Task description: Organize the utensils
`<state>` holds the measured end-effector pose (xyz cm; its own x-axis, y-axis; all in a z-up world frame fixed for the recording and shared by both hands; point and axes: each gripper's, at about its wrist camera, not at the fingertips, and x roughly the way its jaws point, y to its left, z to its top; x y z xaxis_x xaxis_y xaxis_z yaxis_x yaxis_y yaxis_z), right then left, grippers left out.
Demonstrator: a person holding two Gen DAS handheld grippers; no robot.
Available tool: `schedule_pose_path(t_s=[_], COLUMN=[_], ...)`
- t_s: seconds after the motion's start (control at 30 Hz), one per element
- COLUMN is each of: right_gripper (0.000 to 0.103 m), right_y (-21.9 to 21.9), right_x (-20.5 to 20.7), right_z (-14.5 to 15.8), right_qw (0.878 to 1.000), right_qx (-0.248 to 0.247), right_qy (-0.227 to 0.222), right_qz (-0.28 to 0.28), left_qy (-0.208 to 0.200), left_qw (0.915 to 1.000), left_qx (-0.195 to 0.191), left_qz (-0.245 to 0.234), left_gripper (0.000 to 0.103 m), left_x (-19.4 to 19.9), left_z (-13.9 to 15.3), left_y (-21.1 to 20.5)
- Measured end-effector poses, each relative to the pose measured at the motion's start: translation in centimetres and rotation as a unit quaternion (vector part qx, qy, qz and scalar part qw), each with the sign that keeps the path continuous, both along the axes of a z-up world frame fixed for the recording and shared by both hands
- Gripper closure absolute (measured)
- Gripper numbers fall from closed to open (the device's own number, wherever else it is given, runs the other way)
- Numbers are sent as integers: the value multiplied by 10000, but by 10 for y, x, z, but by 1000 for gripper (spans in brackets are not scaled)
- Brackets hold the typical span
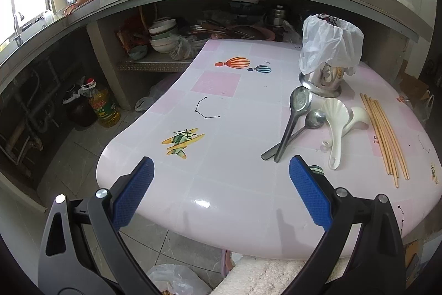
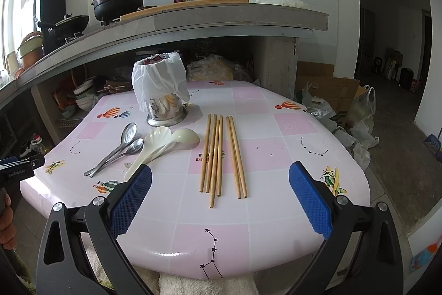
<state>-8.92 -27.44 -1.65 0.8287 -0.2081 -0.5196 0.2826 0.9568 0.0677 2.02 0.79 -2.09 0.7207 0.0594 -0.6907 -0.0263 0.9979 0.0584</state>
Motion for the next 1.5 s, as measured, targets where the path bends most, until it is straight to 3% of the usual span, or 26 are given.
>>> schedule_pose_path(t_s=[1.5], right_gripper=[6], right_y=[-1], right_x=[0], right_z=[-1], right_qw=[10000], right_qx=[4], right_qy=[13], right_qz=[-10], left_qy=[-3], left_qw=[10000], left_qx=[8], left_qz=[-37], left_gripper=[8], left_x=[-1], left_z=[-1], left_y=[-3])
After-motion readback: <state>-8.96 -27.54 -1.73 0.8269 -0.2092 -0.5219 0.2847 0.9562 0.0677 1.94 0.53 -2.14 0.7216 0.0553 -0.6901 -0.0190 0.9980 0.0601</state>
